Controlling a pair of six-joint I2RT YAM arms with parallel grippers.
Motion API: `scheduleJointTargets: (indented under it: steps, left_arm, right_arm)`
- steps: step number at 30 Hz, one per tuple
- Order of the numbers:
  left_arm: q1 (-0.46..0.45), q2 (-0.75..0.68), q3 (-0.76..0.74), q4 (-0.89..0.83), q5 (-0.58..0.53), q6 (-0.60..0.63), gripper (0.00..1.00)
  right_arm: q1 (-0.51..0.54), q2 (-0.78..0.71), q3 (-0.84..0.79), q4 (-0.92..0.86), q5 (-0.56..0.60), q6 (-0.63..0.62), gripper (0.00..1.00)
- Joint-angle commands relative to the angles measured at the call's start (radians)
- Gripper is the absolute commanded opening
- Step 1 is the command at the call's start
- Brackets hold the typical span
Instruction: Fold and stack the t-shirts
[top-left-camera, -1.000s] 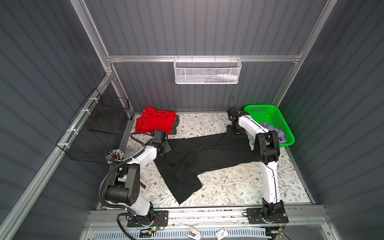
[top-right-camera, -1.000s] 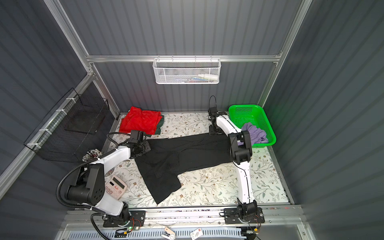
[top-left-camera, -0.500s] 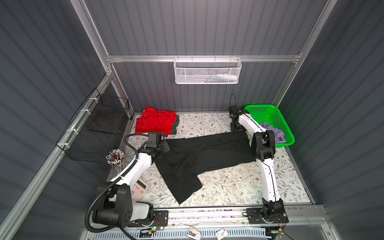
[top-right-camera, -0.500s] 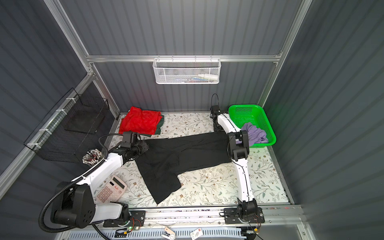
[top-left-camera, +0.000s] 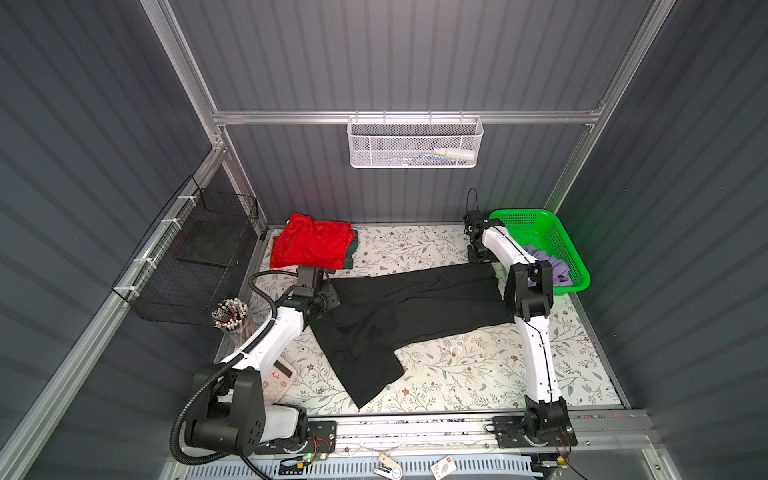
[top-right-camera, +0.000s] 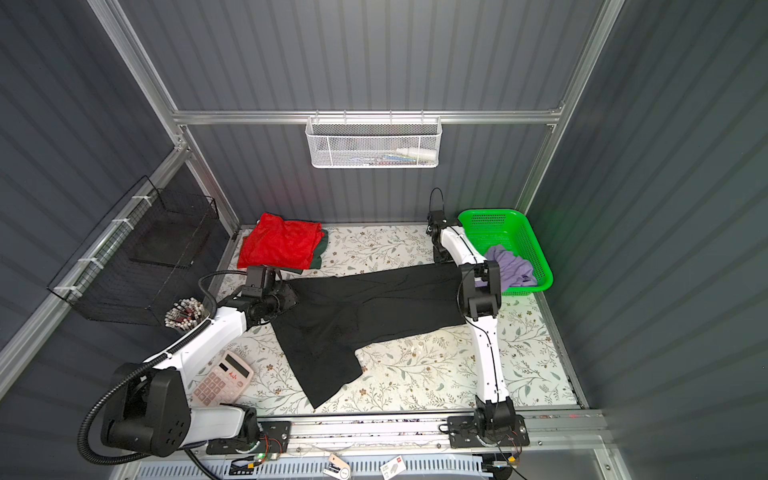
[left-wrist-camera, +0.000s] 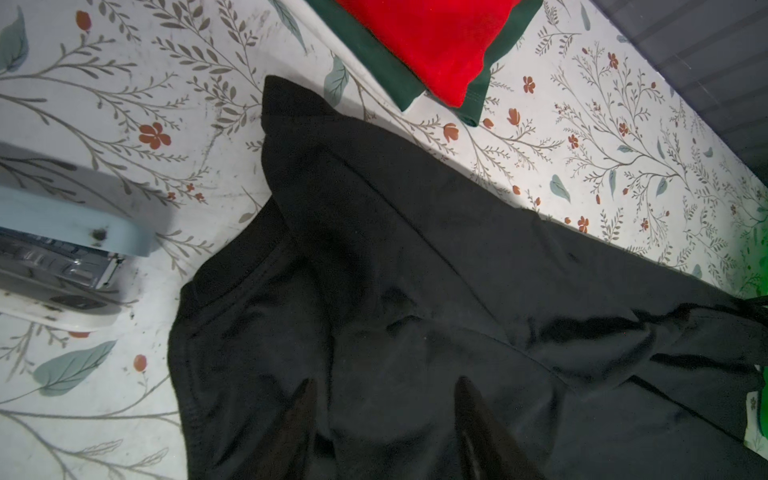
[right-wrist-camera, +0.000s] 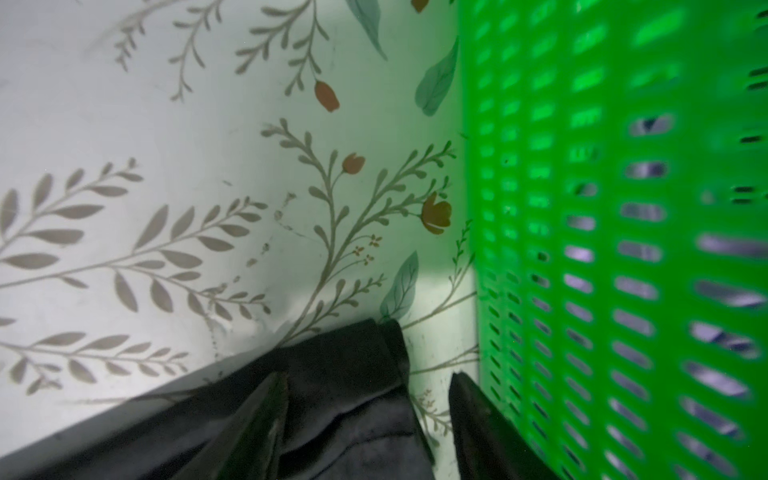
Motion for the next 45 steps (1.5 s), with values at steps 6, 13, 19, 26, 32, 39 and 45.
scheduleJointTargets:
  steps: [6, 13, 19, 26, 32, 39, 45]
  left_arm:
    - [0.007, 0.021, 0.031, -0.041, 0.006, 0.003, 0.57]
    - [0.007, 0.021, 0.023, -0.041, 0.003, -0.003, 0.58]
    - [0.007, 0.046, 0.034, -0.045, 0.003, -0.001, 0.59]
    - [0.007, 0.063, 0.033, -0.042, 0.006, -0.005, 0.59]
    - [0.007, 0.049, 0.038, -0.049, 0.027, -0.018, 0.59]
    - [-0.008, 0.0, 0.012, -0.064, 0.066, -0.039, 0.57]
    - [-0.016, -0.048, -0.019, -0.122, 0.042, -0.038, 0.57]
  right_arm:
    - [-0.009, -0.086, -0.125, 0.029, -0.073, 0.04, 0.61]
    - [-0.004, -0.167, -0.251, 0.099, -0.043, 0.061, 0.55]
    - [-0.004, -0.172, -0.254, 0.109, -0.037, 0.057, 0.42]
    - [-0.005, -0.15, -0.227, 0.107, -0.031, 0.038, 0.31]
    - [-0.005, -0.146, -0.225, 0.107, -0.027, 0.032, 0.22]
    - [0.0, -0.14, -0.222, 0.119, 0.004, -0.028, 0.0]
    - [0.007, -0.194, -0.264, 0.131, -0.008, -0.022, 0.0]
